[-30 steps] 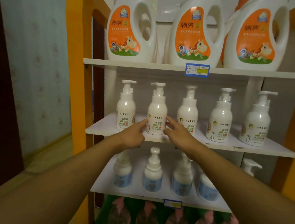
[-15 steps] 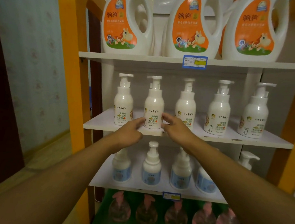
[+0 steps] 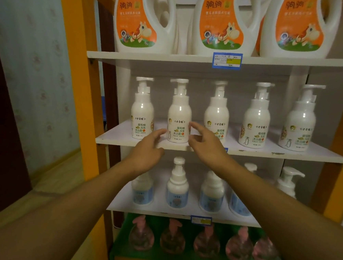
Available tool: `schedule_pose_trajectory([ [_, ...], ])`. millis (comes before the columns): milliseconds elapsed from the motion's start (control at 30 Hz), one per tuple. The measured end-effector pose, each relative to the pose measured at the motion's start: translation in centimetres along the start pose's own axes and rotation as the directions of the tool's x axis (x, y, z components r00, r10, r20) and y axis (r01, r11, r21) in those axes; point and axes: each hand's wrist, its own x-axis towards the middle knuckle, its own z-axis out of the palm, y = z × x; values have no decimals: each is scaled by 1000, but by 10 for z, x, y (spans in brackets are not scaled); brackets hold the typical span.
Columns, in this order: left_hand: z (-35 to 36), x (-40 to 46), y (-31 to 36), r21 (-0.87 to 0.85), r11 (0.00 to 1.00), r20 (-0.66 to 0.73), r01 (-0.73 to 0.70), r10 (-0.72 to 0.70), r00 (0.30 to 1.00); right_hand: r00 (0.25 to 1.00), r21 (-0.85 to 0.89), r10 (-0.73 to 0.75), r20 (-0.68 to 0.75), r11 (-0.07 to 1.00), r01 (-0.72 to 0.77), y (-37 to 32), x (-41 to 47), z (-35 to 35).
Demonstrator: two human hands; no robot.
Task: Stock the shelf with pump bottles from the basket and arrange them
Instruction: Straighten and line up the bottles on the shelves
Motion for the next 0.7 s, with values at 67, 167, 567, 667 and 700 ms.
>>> schedule_pose_trajectory([
  [67, 5, -12, -7, -62, 997, -123, -35, 28, 992, 998, 19, -50, -45, 999, 51, 4, -14, 1],
  [167, 12, -25, -32, -89, 994, -162, -59, 44, 986, 1000, 121, -22, 17, 992, 20, 28, -33, 9],
  [567, 83, -21, -121, -248, 887, 268, 390, -324, 907, 874, 16, 415, 253, 901, -433, 151, -44, 73],
  [667, 93, -19, -129, -249, 882, 373, 399, -293, 880, 860, -24, 415, 298, 903, -428, 157, -44, 80],
  [700, 94, -19, -131, -247, 885, 380, 395, -286, 880, 858, -28, 417, 299, 903, -429, 159, -44, 82],
])
